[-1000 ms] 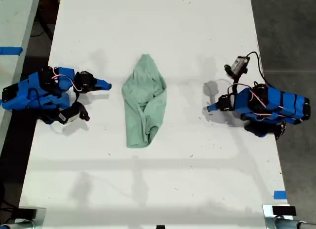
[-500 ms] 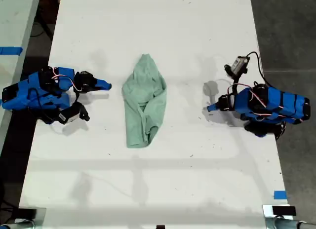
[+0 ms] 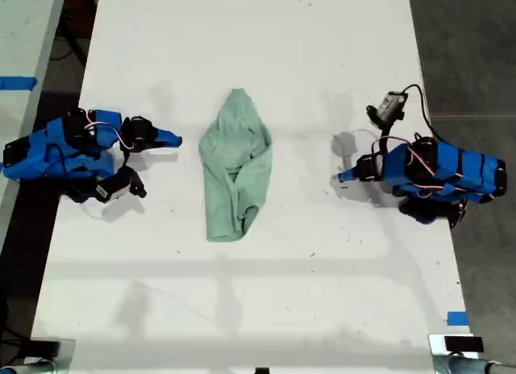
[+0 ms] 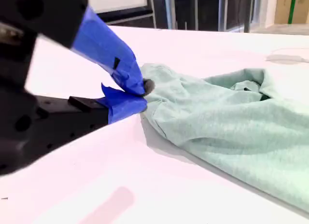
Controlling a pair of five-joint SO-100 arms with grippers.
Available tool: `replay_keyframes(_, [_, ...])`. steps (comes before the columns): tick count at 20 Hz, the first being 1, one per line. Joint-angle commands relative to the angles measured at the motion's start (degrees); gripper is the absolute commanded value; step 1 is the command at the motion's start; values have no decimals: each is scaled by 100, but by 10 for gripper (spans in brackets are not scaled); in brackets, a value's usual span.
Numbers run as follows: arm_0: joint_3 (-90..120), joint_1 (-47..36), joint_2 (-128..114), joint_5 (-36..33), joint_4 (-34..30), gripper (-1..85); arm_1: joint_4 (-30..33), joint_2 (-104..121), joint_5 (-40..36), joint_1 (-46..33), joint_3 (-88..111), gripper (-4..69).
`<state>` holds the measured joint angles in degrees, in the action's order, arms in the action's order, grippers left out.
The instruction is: Fold t shirt
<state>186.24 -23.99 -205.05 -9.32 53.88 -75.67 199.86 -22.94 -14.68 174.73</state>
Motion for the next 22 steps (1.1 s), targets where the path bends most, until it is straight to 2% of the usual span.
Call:
replay_keyframes(1, [237,-70,-44,-18,9,-3,-35,70,35,0,343,10])
replay_keyframes(22, [237,-53,-44,-35,26,-3,-35,70,97,26,343,10])
